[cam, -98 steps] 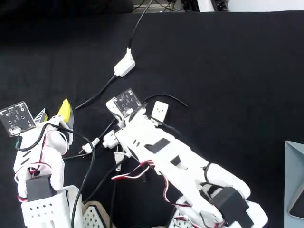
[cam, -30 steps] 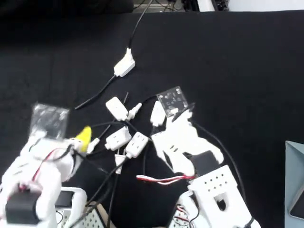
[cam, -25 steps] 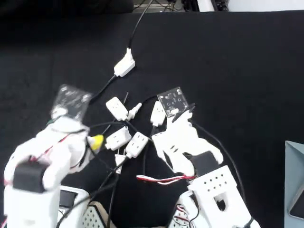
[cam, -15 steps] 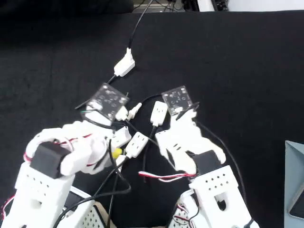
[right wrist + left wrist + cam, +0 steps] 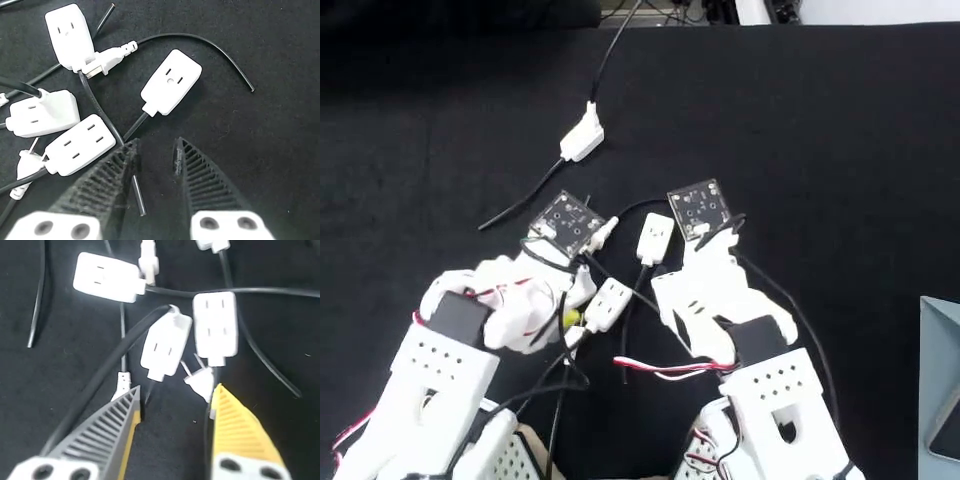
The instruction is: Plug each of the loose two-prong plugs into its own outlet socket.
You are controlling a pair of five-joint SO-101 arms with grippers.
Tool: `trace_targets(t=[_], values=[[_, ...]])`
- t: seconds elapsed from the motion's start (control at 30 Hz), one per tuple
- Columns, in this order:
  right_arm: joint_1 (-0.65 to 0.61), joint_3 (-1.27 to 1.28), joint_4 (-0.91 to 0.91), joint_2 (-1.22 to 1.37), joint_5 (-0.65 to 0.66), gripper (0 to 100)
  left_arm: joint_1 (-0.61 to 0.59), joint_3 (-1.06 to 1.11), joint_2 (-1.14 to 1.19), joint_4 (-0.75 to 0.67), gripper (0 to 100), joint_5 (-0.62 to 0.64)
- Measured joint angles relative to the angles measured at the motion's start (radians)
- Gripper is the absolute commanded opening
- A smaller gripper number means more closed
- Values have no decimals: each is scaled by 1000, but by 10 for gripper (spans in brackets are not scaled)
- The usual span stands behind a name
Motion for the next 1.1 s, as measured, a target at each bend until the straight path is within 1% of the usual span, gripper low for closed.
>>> trace_targets(t=[0.17,0.33,0.57,0.8,0.97,1.1], values=[[-2,0,0,0,0,113,-31,6,120,-71,232,-18],[-2,0,0,0,-3,113,-31,-3,328,-167,232,-18],[-2,0,0,0,-5,113,-31,-127,589,-199,230,-18],[-2,0,0,0,-5,113,-34,-207,790,-261,225,-18],[-2,6,0,0,-5,113,-41,-236,862,-287,141,-18],[-2,6,0,0,-5,113,-38,-235,868,-315,115,-20]])
